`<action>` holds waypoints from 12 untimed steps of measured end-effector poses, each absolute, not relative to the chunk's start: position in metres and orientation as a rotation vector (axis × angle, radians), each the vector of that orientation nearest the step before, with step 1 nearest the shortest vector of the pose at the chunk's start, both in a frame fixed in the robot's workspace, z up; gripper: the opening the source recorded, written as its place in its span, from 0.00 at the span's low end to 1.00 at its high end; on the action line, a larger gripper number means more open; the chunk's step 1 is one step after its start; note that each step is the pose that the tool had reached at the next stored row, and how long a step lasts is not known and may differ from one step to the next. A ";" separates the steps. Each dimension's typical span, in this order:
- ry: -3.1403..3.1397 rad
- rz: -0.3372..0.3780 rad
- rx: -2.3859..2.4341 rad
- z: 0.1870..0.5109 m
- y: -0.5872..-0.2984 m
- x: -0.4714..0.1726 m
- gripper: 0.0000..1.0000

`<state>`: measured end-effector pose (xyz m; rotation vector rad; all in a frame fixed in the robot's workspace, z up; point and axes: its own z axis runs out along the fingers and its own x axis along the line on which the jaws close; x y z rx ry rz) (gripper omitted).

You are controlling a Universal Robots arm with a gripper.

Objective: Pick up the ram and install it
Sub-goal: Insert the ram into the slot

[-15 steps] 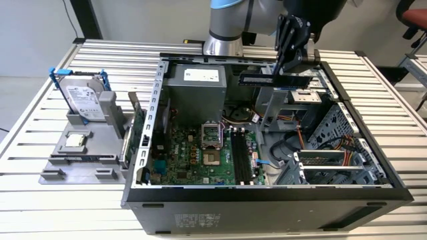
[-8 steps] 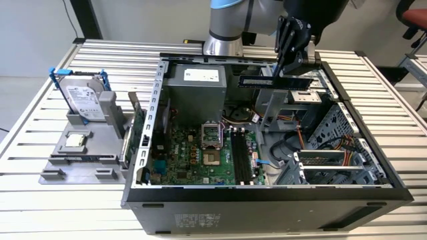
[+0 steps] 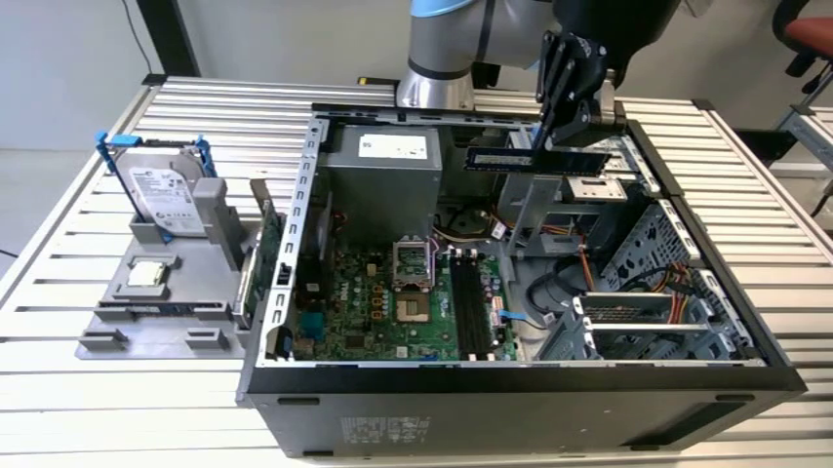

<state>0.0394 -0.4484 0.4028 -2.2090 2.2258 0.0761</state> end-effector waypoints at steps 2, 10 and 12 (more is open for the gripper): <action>2.226 0.076 -2.209 0.403 -0.448 0.039 0.00; 2.267 0.076 -2.165 0.403 -0.448 0.040 0.00; 2.288 0.076 -2.143 0.403 -0.448 0.039 0.00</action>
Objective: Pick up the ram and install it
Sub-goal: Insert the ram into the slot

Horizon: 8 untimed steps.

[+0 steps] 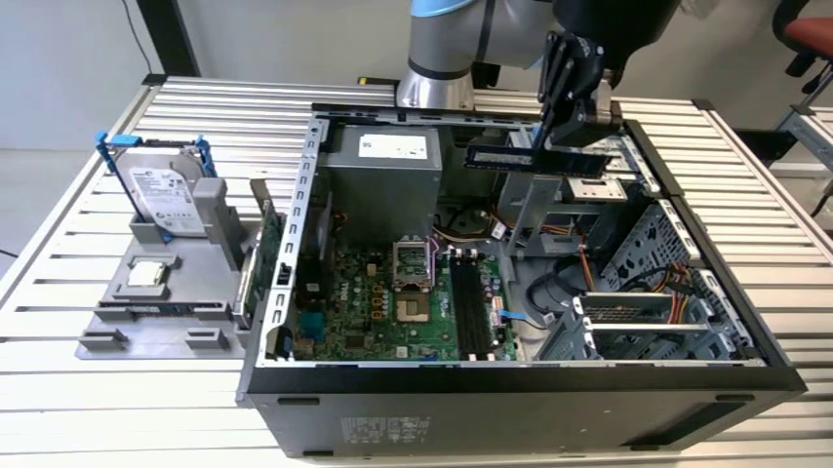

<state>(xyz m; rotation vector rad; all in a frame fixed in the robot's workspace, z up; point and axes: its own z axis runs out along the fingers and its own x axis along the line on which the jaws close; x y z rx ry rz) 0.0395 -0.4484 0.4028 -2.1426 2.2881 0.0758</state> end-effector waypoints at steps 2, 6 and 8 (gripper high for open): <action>2.308 0.076 -2.121 0.403 -0.448 0.039 0.00; 2.355 0.075 -2.067 0.403 -0.448 0.039 0.00; 2.381 0.075 -2.035 0.403 -0.448 0.039 0.00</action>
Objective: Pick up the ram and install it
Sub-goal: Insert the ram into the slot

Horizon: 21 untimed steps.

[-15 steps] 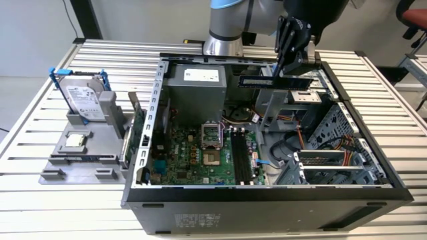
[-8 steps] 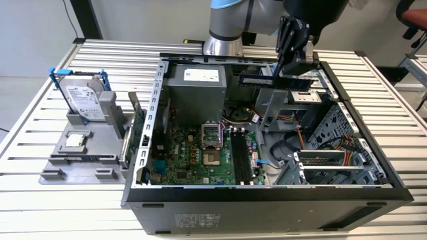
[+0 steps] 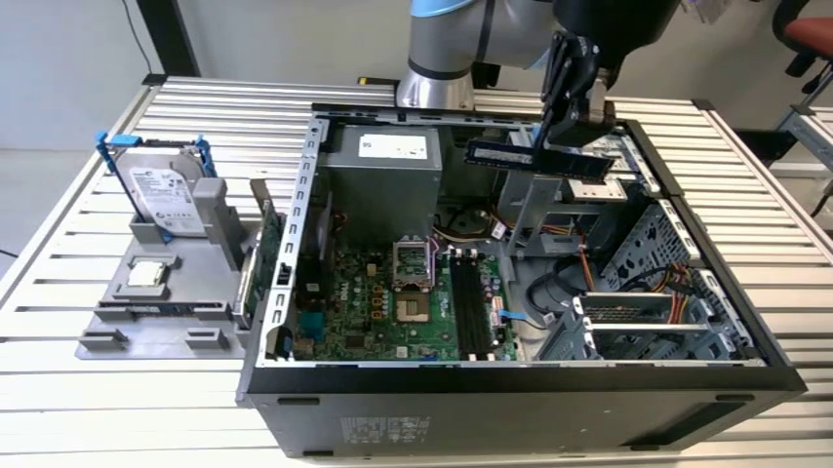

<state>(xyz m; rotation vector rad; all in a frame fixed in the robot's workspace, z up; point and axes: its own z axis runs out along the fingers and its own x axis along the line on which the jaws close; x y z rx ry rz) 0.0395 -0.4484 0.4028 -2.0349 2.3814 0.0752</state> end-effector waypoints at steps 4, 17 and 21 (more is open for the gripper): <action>2.439 0.075 -1.964 0.403 -0.448 0.039 0.00; 2.608 0.073 -1.725 0.403 -0.448 0.039 0.00; 2.656 0.072 -1.647 0.403 -0.448 0.039 0.00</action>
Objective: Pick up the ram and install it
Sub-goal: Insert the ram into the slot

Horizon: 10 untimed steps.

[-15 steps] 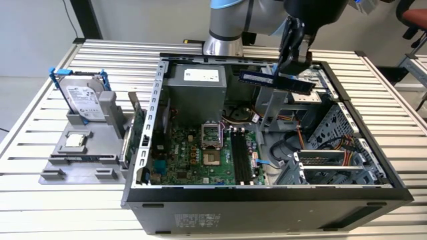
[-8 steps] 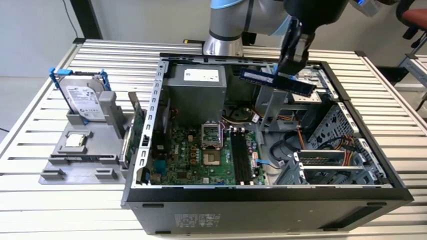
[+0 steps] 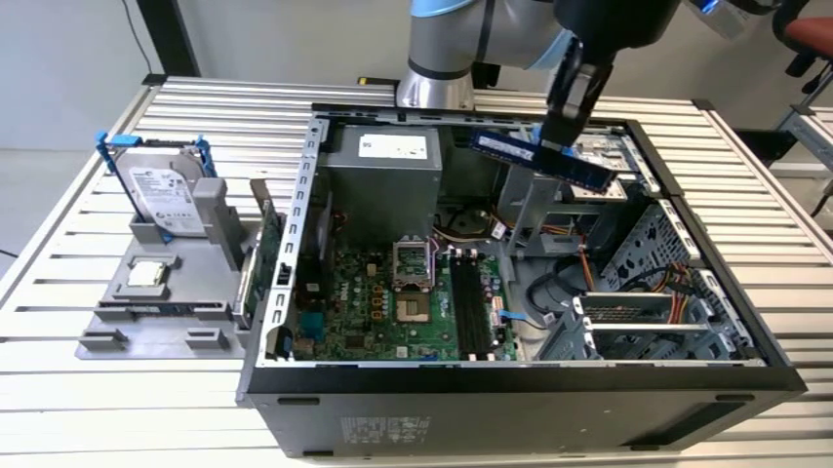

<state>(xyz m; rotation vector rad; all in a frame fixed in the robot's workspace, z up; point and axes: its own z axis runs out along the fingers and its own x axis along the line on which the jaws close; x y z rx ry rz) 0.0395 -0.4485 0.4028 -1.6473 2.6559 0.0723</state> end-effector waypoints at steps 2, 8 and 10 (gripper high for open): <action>2.679 0.072 -1.608 0.403 -0.448 0.039 0.00; 2.750 0.071 -1.479 0.403 -0.448 0.039 0.00; 2.773 0.070 -1.435 0.403 -0.448 0.039 0.00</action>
